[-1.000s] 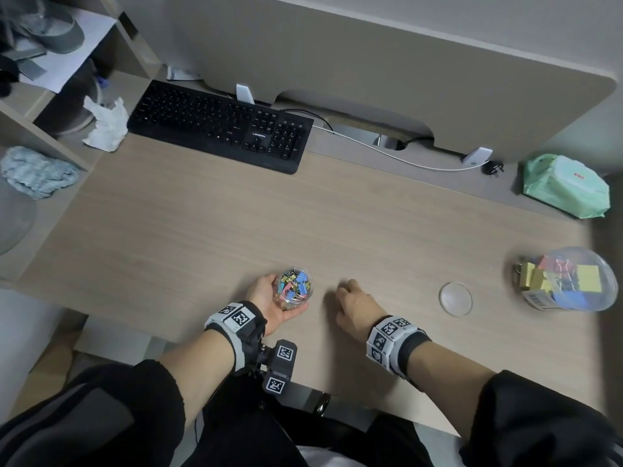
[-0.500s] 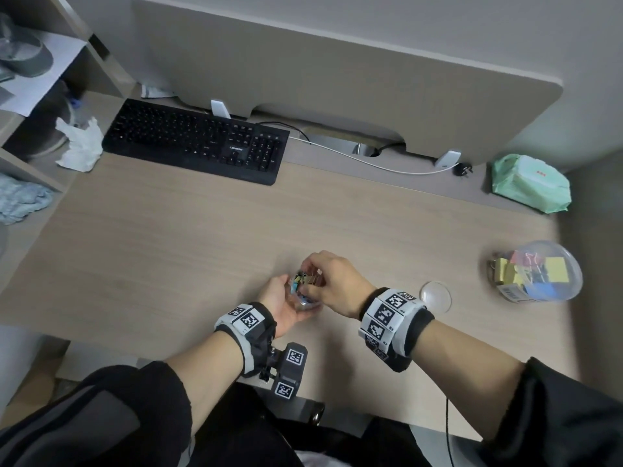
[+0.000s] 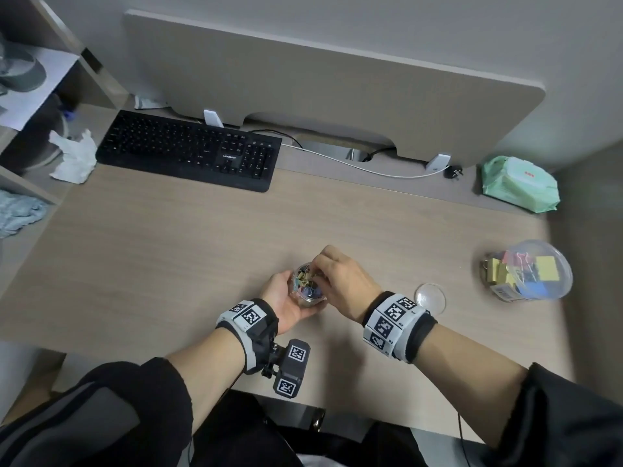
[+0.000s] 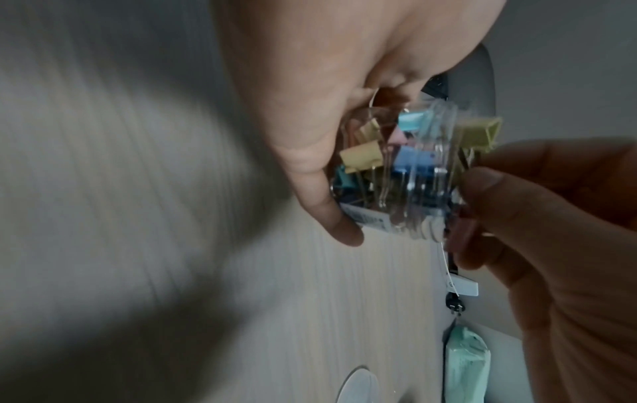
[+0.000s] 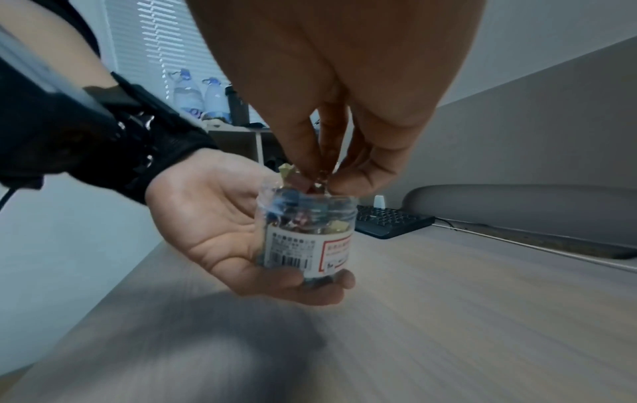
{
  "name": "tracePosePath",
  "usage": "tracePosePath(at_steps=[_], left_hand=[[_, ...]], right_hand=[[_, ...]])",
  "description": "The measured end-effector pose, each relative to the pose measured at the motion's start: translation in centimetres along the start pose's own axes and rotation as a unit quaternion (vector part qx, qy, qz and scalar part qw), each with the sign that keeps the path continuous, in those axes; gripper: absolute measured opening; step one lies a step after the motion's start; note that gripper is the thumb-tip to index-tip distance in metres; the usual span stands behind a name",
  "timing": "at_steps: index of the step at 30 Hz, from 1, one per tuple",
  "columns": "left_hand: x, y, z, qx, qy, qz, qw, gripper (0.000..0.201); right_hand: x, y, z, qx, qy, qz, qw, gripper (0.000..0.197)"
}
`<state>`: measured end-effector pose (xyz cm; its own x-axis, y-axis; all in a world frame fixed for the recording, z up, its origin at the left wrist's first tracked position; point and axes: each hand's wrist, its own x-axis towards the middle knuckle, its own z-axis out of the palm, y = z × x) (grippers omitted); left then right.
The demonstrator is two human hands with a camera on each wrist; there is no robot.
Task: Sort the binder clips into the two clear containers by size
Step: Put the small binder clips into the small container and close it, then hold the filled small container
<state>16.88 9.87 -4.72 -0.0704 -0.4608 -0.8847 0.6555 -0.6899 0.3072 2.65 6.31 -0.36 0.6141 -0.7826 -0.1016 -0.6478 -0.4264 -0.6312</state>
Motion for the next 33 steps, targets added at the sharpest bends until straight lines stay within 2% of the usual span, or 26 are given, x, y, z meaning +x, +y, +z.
tracePosePath(at_steps=[3,7,9,14,16,18,20,22,24,26,28,31,33], left_hand=[[0.3,0.2,0.0,-0.014,0.001,-0.005,1.0,0.048],[0.3,0.0,0.9,-0.004,-0.012,-0.008,1.0,0.044],[0.3,-0.2,1.5,-0.001,-0.02,-0.012,1.0,0.043],[0.6,-0.2,1.6,0.0,-0.011,-0.012,1.0,0.045],[0.9,-0.1,1.9,0.005,0.009,-0.014,1.0,0.047],[1.1,-0.1,2.2,0.009,0.016,-0.017,1.0,0.047],[1.2,-0.3,2.9,0.013,0.017,-0.016,1.0,0.047],[1.1,-0.5,3.3,0.015,0.01,-0.016,1.0,0.046],[1.1,-0.7,3.8,0.019,0.005,-0.018,1.0,0.046],[1.1,-1.0,4.1,0.022,0.005,-0.02,1.0,0.046],[1.1,-1.3,4.4,0.027,0.001,-0.023,0.999,0.045],[0.8,-1.3,4.8,0.035,-0.012,-0.021,0.999,0.045],[0.4,-0.9,5.0,0.043,-0.021,-0.015,0.999,0.046]], right_hand=[[-0.1,0.8,-0.9,0.012,0.033,0.024,0.999,0.01],[-0.6,0.9,-1.0,-0.02,-0.025,0.006,0.999,0.009],[-0.8,1.1,-1.1,-0.024,-0.024,0.012,0.999,0.01],[-1.5,2.9,-2.4,0.026,0.053,0.027,0.998,0.01],[-2.4,5.3,-2.7,0.015,0.088,0.077,0.993,0.011],[-3.6,8.4,-2.8,-0.014,0.088,0.157,0.983,0.019],[-5.3,11.5,-3.1,-0.082,0.05,0.251,0.963,0.037],[-6.9,13.8,-3.3,-0.159,-0.001,0.337,0.928,0.055],[-8.2,15.3,-3.2,-0.192,-0.055,0.386,0.901,0.063],[-9.0,16.1,-2.5,-0.189,-0.073,0.395,0.896,0.053],[-9.3,16.4,-1.9,-0.183,-0.06,0.39,0.9,0.041],[-8.6,15.2,-2.1,-0.15,-0.045,0.379,0.912,0.042],[-7.5,13.7,-3.0,-0.101,-0.009,0.341,0.935,0.046]])
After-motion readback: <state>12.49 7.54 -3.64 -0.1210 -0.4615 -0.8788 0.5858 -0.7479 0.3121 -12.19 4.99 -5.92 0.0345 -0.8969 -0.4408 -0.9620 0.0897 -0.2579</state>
